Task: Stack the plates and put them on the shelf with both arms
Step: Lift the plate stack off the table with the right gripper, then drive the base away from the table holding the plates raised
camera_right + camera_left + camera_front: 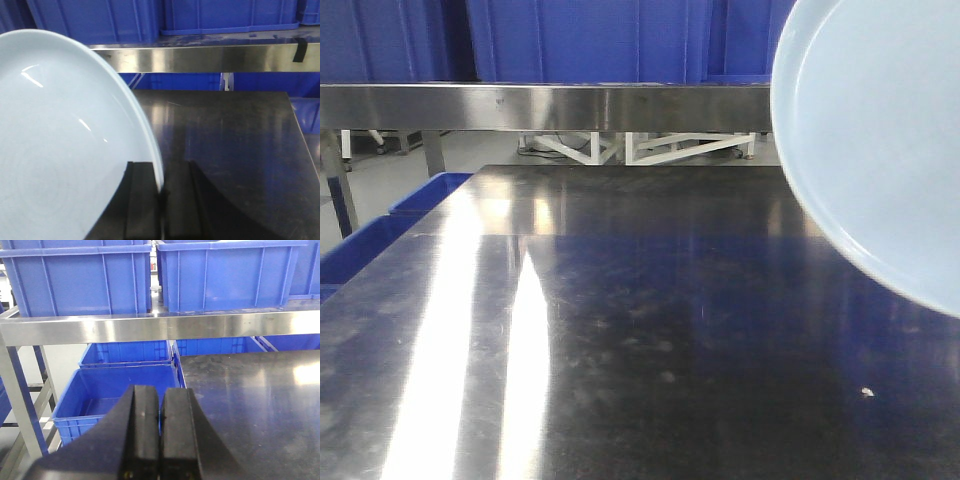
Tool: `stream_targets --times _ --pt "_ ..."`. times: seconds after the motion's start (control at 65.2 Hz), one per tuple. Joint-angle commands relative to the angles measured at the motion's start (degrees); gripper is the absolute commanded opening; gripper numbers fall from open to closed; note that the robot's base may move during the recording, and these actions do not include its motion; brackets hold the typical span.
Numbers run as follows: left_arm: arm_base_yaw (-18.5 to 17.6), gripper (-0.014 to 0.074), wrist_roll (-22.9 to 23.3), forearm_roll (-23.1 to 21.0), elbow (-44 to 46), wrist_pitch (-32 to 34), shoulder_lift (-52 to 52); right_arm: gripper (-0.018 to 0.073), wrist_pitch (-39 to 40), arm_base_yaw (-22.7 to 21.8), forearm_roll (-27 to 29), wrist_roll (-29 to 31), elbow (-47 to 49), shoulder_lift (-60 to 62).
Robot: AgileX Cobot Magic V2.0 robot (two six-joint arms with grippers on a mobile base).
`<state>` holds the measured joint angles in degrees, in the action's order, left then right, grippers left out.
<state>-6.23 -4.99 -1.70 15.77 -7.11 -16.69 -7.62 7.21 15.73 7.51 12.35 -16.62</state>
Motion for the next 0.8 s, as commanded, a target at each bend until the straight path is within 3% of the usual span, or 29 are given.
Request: stream_targets --times 0.0,0.276,0.783 --pt "0.1 0.0082 0.4 -0.5 1.9 4.9 -0.3 0.0058 4.9 -0.3 0.7 1.0 2.8 0.0" --pt "0.1 0.0082 0.4 -0.5 1.9 4.9 -0.3 0.0058 8.7 -0.3 0.7 1.0 2.8 0.0" --pt "0.1 0.0082 0.4 -0.5 1.9 4.9 -0.3 0.0058 6.7 -0.3 1.0 1.0 2.3 0.0"
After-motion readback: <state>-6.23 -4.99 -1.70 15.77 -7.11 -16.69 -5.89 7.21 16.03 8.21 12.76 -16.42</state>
